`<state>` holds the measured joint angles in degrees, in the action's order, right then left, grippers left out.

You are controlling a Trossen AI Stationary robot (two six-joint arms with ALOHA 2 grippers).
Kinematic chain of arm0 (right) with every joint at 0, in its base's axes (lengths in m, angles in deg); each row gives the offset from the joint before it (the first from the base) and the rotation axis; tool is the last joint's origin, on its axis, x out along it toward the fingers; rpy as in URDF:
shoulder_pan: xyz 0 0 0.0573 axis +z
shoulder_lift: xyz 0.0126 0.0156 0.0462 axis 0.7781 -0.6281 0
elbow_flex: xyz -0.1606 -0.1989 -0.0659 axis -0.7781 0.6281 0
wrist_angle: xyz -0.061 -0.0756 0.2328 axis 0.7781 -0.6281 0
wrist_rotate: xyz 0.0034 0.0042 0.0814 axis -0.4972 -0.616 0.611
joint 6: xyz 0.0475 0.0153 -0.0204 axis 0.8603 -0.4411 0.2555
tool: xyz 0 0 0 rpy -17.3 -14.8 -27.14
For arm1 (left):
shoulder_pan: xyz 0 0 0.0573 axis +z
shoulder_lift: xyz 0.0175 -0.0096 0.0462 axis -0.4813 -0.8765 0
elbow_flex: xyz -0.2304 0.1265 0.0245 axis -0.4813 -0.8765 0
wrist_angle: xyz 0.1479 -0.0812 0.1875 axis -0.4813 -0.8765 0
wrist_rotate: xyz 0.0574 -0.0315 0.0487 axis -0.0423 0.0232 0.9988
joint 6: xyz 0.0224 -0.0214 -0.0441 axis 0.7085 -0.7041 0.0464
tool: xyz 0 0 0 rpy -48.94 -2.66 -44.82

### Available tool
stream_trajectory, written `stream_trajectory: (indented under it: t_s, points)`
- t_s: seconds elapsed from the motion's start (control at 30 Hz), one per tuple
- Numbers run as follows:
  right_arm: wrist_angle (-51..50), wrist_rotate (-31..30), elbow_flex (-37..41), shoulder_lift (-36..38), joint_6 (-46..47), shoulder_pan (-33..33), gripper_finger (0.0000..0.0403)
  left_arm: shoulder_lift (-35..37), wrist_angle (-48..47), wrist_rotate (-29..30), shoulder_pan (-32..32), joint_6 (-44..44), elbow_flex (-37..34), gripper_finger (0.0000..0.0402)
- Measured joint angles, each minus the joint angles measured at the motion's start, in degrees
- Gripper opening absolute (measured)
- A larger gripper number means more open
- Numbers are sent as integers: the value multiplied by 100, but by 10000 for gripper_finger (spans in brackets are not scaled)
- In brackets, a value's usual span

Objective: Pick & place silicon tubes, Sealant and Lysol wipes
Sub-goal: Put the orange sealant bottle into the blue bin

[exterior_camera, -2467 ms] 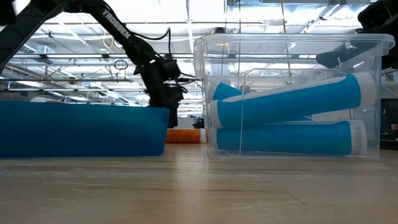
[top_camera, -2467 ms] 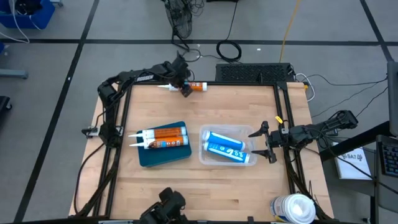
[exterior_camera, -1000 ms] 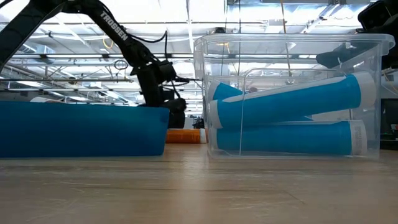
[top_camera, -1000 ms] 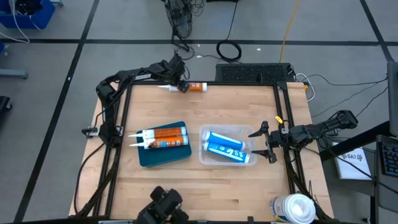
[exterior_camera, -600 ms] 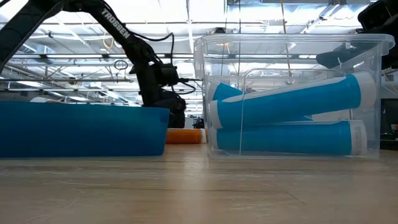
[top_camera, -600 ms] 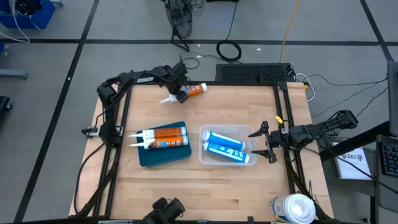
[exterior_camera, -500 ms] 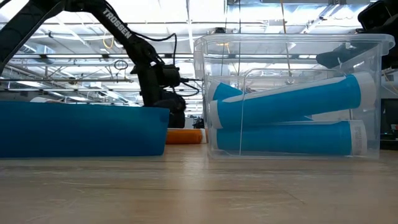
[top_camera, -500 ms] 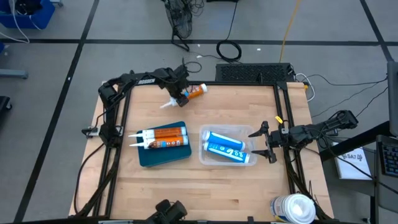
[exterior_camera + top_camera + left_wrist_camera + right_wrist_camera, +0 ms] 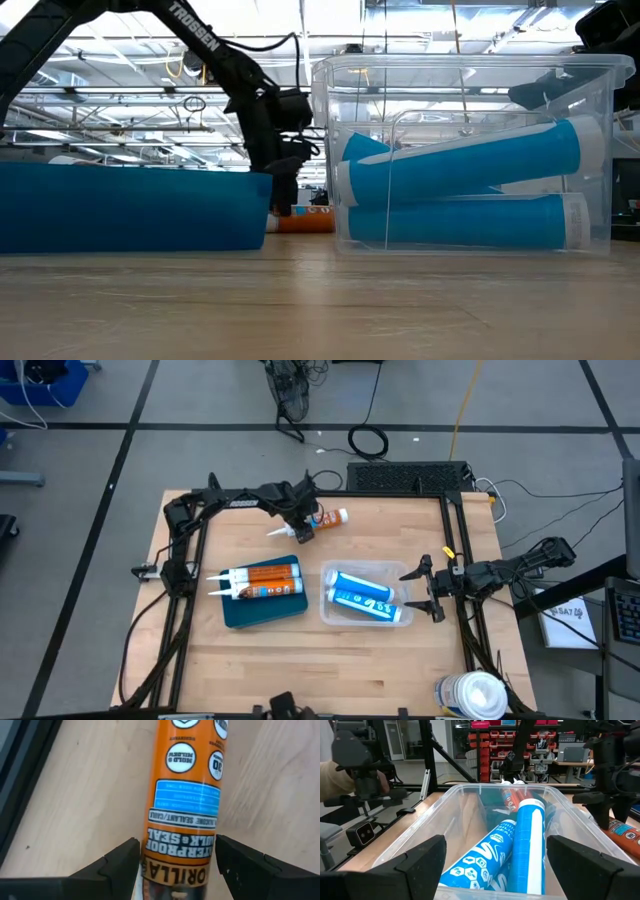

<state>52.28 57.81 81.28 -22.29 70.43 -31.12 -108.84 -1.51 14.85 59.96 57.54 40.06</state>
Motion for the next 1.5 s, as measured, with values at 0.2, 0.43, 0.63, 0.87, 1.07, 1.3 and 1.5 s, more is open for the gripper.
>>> stream_trajectory:
  t_s: [0.2, 0.43, 0.63, 0.87, 1.07, 1.3, 1.5]
  points:
    - [0, -1, 1, 0, -1, 1, 325, -141, 21, 121, -155, 109, 17, 255]
    - [0, -2, 2, -2, 0, 2, 325, -672, 25, 145, -153, 123, 68, 255]
    - [0, -2, 1, 0, 0, 0, 325, -593, 149, 304, -198, -46, 44, 255]
    - [0, -2, 2, 0, 0, 0, 325, -566, 343, 295, -235, 125, 46, 238]
    - [1, -2, 1, 0, 0, 0, 325, -559, 308, 566, -327, 323, 46, 206]
    - [1, 0, 2, 0, -1, 1, 325, -171, -19, 1122, -345, 606, -2, 206]
    - [0, 0, 2, 0, -2, 0, 325, 1056, -639, 1689, -484, 720, 17, 206]
